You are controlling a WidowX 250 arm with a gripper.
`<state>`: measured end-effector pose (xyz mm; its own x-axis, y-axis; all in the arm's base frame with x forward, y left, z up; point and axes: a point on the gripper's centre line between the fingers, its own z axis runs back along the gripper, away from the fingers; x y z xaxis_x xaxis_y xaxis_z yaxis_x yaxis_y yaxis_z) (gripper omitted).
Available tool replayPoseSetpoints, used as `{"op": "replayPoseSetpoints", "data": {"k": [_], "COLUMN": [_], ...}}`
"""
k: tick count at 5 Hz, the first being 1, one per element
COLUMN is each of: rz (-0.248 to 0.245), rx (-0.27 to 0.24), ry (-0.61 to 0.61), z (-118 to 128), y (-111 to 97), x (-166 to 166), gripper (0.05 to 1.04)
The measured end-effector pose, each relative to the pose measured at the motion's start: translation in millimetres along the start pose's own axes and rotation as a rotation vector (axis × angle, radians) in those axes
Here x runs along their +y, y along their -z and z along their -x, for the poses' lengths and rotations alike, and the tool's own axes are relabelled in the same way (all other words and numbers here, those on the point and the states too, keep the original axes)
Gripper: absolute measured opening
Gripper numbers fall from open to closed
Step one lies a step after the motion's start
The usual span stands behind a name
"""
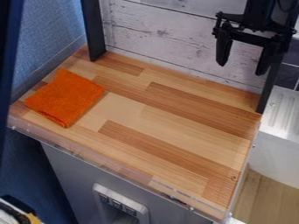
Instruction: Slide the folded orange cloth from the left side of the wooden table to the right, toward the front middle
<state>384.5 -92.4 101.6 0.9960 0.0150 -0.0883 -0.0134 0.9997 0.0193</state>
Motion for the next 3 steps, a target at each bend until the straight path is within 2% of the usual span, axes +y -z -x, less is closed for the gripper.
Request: {"op": "replayPoseSetpoints", "data": {"k": [1, 3], "rz": [-0.004, 0.047], "rx": [0.027, -0.044], "ry": [-0.049, -0.280], "z": [4.8, 46.0], "y": [19.0, 12.5], "x": [14.7, 99.0], "gripper": [0.998, 0.998]}}
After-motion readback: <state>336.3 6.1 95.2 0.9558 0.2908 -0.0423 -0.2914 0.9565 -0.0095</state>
